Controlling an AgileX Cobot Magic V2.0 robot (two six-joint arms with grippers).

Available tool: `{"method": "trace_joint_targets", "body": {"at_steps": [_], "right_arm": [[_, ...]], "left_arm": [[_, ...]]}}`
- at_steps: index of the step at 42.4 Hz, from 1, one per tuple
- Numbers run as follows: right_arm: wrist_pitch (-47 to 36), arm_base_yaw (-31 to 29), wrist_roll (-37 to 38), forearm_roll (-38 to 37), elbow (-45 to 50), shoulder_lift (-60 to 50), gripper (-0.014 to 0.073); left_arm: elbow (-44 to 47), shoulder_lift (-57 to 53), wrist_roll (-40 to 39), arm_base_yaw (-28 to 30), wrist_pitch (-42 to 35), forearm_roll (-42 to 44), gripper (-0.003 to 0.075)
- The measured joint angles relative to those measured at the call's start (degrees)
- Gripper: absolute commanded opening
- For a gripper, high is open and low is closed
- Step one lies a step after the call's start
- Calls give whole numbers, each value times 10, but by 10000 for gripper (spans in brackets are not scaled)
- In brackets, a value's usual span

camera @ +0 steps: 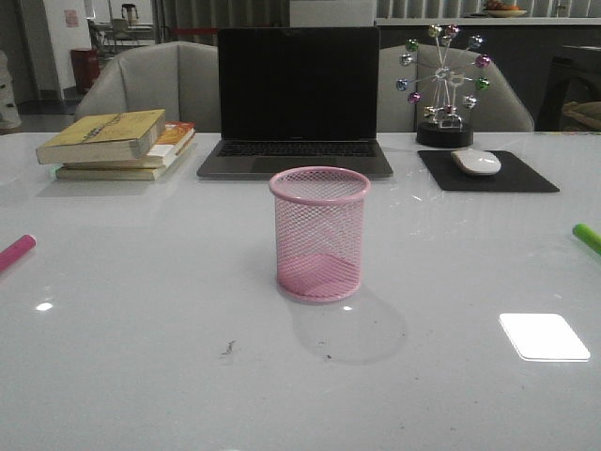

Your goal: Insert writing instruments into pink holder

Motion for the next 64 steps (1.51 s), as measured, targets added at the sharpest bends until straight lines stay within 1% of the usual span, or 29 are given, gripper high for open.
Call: {"method": "trace_joint_targets", "body": {"at_steps": [4, 7, 10, 12, 15, 19, 26, 32, 37, 43, 50, 52, 53, 55, 56, 57, 58, 61, 64], "right_arm": [[-28, 0, 0, 0, 0, 0, 58], [-29, 0, 0, 0, -18, 0, 58], [-21, 0, 0, 0, -54, 0, 58], [-9, 0, 0, 0, -86, 0, 58], [13, 0, 0, 0, -137, 0, 58], [45, 0, 0, 0, -207, 14, 58], [131, 0, 0, 0, -335, 94, 58], [232, 0, 0, 0, -400, 182, 58], [299, 0, 0, 0, -406, 252, 58], [359, 0, 0, 0, -406, 321, 58], [382, 0, 0, 0, -406, 400, 59], [388, 0, 0, 0, -406, 426, 73], [390, 0, 0, 0, -406, 435, 94], [395, 0, 0, 0, -406, 456, 176], [397, 0, 0, 0, -406, 465, 220], [397, 0, 0, 0, -406, 474, 286], [398, 0, 0, 0, -406, 486, 333], [397, 0, 0, 0, -406, 515, 473], [396, 0, 0, 0, -410, 547, 519]], "left_arm": [[0, 0, 0, 0, -38, 0, 93], [-5, 0, 0, 0, -77, 0, 93], [-27, 0, 0, 0, -81, 1, 93], [-55, 0, 0, 0, -70, 1, 93], [-107, 0, 0, 0, -37, 1, 93], [-191, 12, 0, 0, 29, -9, 93], [-328, 89, 0, 0, 165, -14, 93], [-409, 166, 0, 0, 281, -18, 93], [-419, 220, 0, 0, 345, -25, 93], [-408, 268, 0, 0, 392, -31, 93], [-391, 312, 0, 0, 407, -31, 93], [-385, 327, 0, 0, 407, -31, 94], [-384, 332, 0, 0, 407, -31, 101], [-381, 345, 0, 0, 407, -31, 130], [-379, 351, 0, 0, 407, -31, 164], [-380, 356, 0, 0, 407, -31, 197], [-380, 361, 0, 0, 407, -31, 237], [-380, 374, 0, 0, 407, -31, 414], [-380, 384, 3, 0, 407, -31, 539]]}}
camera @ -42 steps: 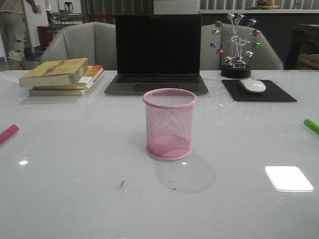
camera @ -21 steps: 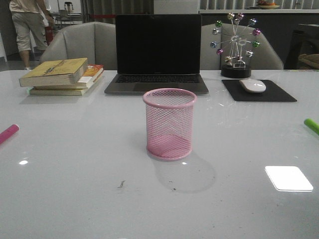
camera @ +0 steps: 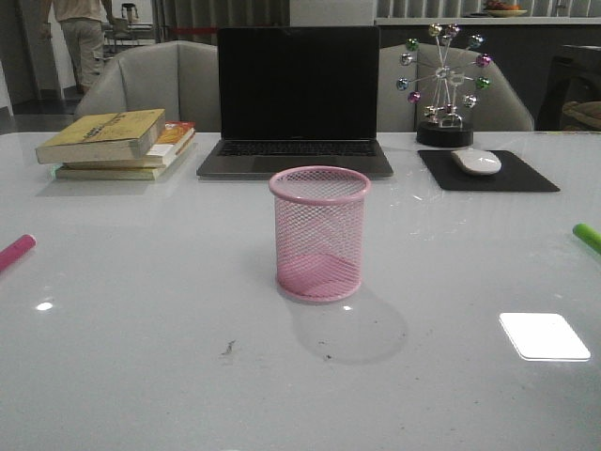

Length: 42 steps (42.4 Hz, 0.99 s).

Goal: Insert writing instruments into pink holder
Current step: 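Grasp the green marker upright by its body with the right gripper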

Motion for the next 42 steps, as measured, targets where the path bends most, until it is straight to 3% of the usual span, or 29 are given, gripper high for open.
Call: {"method": "trace_joint_targets", "body": {"at_steps": [3, 9, 24, 42], "right_arm": [[-2, -1, 0, 0, -14, 38, 519], [-2, -18, 0, 0, -70, 130, 519], [14, -52, -3, -1, -258, 391, 519], [56, -52, -28, -14, -431, 604, 519]], "left_arm": [[0, 8, 8, 0, -1, 0, 576], [0, 13, 13, -18, -3, 0, 539], [0, 13, 28, -152, -3, 6, 443], [0, 13, 28, -159, 1, 7, 400]]}}
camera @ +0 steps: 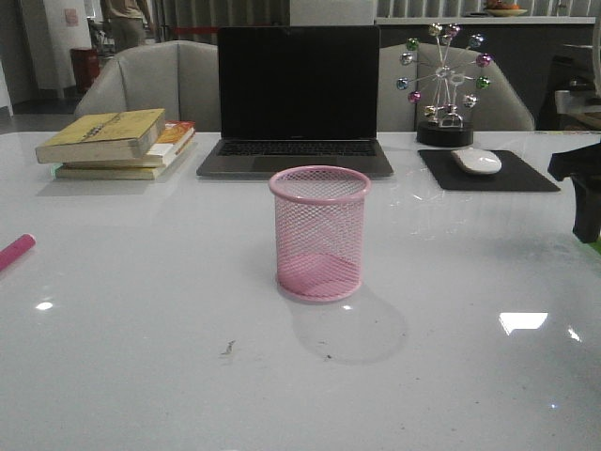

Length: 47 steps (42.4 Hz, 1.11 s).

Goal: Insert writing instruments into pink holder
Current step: 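Grasp the green marker upright by its body with the right gripper, then carry the green marker over the pink holder and drop it in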

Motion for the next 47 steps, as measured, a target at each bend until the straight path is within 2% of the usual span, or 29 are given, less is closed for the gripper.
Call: {"method": "trace_joint_targets", "body": {"at_steps": [4, 13, 25, 34, 42, 47], "right_arm": [[1, 0, -1, 0, -23, 22, 496], [4, 0, -1, 0, -53, 48, 355], [26, 0, -1, 0, -87, 77, 332], [29, 0, -1, 4, -89, 78, 127], [39, 3, -13, 26, -88, 51, 118], [7, 23, -37, 62, -61, -14, 118]], "left_arm": [[0, 1, 0, 0, 3, 0, 400], [0, 1, 0, 0, 7, 0, 400], [0, 1, 0, 0, 7, 0, 400], [0, 1, 0, 0, 7, 0, 400], [0, 1, 0, 0, 7, 0, 400], [0, 1, 0, 0, 7, 0, 400]]}}
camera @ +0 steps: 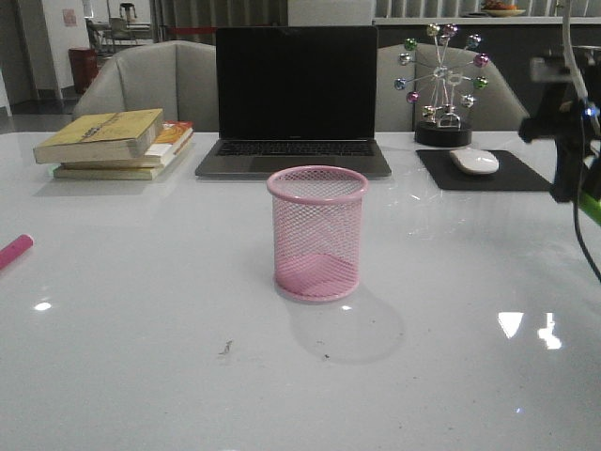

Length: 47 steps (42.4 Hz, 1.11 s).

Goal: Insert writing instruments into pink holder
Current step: 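Carry the green marker over the pink holder and drop it in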

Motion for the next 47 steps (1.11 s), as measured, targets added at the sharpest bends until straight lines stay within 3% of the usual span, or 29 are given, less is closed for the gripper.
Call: {"method": "trace_joint_targets", "body": {"at_steps": [10, 20, 27, 36, 42, 47], "right_arm": [[-219, 116, -51, 87, 155, -194, 118], [-425, 249, -57, 101, 271, -293, 118], [-564, 327, -57, 103, 328, -284, 119], [-736, 369, -58, 104, 371, -224, 121], [-775, 371, -58, 105, 371, -173, 132], [-782, 371, -58, 107, 371, -140, 232]], "left_arm": [[0, 0, 0, 0, 0, 0, 400], [0, 0, 0, 0, 0, 0, 400], [0, 0, 0, 0, 0, 0, 400], [0, 0, 0, 0, 0, 0, 400], [0, 0, 0, 0, 0, 0, 400], [8, 0, 0, 0, -4, 0, 400]]}}
